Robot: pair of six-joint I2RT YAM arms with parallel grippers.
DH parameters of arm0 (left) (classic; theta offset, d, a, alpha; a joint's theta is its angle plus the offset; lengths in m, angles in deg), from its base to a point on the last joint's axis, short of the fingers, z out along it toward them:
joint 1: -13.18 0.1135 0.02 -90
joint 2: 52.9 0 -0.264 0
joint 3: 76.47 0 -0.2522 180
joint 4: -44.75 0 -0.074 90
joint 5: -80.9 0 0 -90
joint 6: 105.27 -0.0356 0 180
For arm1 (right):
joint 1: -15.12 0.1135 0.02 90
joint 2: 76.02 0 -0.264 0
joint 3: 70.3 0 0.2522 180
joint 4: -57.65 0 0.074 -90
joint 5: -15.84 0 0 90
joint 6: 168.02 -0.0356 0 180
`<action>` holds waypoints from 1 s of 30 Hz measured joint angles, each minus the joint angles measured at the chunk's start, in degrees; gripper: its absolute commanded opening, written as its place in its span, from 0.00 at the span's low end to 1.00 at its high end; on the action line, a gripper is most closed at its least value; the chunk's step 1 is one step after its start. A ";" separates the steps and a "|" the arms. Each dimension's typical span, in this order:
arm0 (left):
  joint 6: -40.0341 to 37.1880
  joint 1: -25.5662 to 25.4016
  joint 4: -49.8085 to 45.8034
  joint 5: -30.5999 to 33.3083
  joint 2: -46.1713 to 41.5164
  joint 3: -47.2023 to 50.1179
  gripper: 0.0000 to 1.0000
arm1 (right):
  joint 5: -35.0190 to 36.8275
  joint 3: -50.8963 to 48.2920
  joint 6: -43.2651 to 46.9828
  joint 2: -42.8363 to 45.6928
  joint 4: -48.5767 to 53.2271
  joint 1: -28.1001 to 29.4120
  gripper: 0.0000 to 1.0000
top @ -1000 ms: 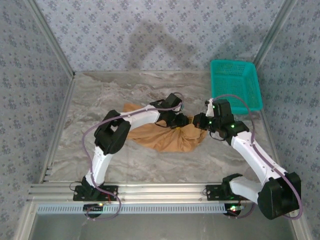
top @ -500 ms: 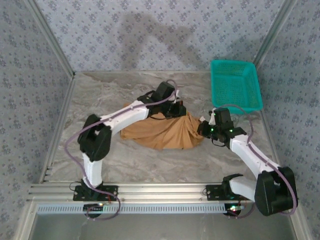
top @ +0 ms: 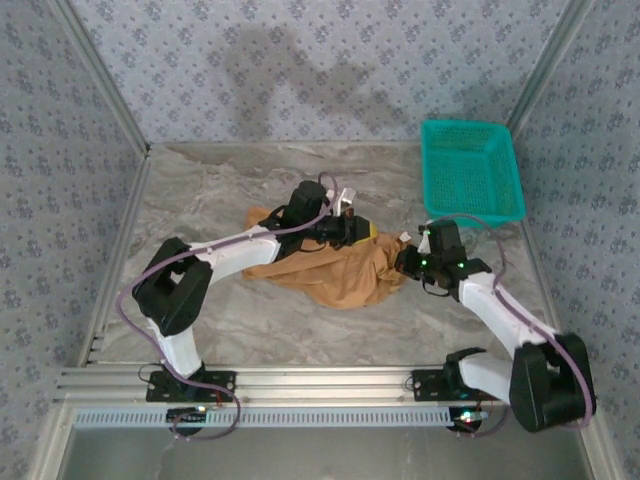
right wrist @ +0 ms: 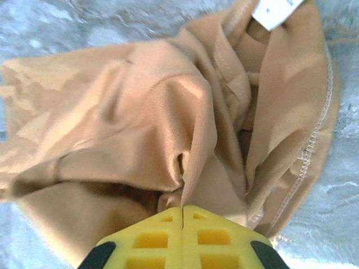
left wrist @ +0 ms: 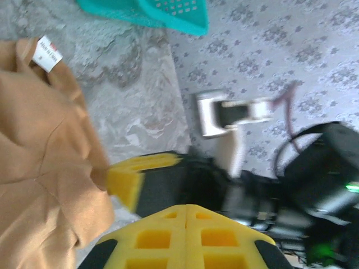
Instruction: Fold the inside-out t-shirt
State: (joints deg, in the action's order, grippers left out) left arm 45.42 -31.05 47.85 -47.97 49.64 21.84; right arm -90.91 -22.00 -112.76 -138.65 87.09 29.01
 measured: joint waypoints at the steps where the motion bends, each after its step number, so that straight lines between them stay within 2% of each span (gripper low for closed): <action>1: -0.70 -0.02 -1.38 0.37 0.07 0.04 0.13 | 0.00 0.17 0.00 2.10 0.76 0.00 0.00; 3: -2.71 -0.17 -5.01 1.60 0.22 -0.35 0.32 | -0.28 0.66 0.00 5.11 1.57 0.02 0.00; 6: -5.33 -0.70 -10.86 4.44 1.03 -1.92 0.44 | -1.46 0.87 -0.22 6.75 1.79 0.20 0.00; 12: -7.13 -1.81 -17.05 7.45 4.92 -5.27 0.51 | -2.40 0.85 -0.44 7.13 2.16 1.03 0.00; 20: -11.98 -3.21 -28.81 13.90 10.25 -12.24 0.52 | -2.80 0.85 -0.44 7.26 2.12 1.25 0.00; 24: -13.81 -4.46 -30.64 15.82 12.92 -16.41 0.44 | -2.86 0.85 -0.44 7.26 2.12 2.05 0.00; 25: -14.05 -4.68 -30.75 16.02 13.57 -17.03 0.39 | -2.84 0.85 -0.44 7.26 2.12 2.19 0.00; 29: -15.15 -5.05 -31.08 16.11 15.34 -17.53 0.03 | -2.58 0.85 -0.44 7.26 2.14 2.34 0.00; 30: -15.13 -5.07 -30.97 16.11 15.41 -17.22 0.00 | -2.51 0.83 -0.44 7.26 2.14 2.25 0.00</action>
State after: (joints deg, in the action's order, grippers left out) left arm 30.29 -36.12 16.88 -31.86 65.05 4.62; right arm -93.42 -21.16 -113.20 -131.40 89.24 31.26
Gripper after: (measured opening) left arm 0.069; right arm 0.066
